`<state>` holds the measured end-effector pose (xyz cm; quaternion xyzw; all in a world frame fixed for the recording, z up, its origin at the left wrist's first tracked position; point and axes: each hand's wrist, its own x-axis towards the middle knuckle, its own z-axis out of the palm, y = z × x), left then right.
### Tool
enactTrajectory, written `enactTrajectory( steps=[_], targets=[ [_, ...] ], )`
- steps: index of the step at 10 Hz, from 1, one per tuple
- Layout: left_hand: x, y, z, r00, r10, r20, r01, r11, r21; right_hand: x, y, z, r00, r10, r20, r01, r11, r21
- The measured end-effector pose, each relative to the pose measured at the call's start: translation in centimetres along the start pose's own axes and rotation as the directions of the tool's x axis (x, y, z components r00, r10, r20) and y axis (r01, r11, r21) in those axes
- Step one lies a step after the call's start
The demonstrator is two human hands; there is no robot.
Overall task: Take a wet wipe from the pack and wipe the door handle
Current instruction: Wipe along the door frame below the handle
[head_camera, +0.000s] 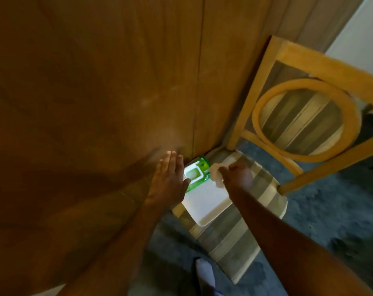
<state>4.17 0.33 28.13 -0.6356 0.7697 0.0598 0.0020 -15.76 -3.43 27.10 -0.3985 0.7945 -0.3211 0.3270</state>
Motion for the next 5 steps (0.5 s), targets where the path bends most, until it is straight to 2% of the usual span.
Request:
enactTrajectory(
  steps=[2,3,4,5],
  targets=[
    [4.4,2.5,13.3,0.983,-0.016,0.184,0.011,1.000,0.025,5.3,11.1,6.7,0.993,0.061,0.104,-0.026,0.950,-0.310],
    [4.0,2.3,16.3,0.984,-0.016,0.178,0.014,1.000,0.014,6.2,14.5,9.0,0.974,0.011,0.225,0.109,0.849,-0.516],
    [3.1,1.4,17.5,0.978,-0.045,0.202,0.051,0.998,-0.023,5.6,17.2,12.0,0.911,0.038,0.411,0.304,0.613,-0.729],
    [1.8,0.7,17.4,0.975,-0.087,0.204,0.092,0.996,-0.017,4.8,17.5,11.7,0.923,0.114,0.368,0.229,0.606,-0.762]
  ],
)
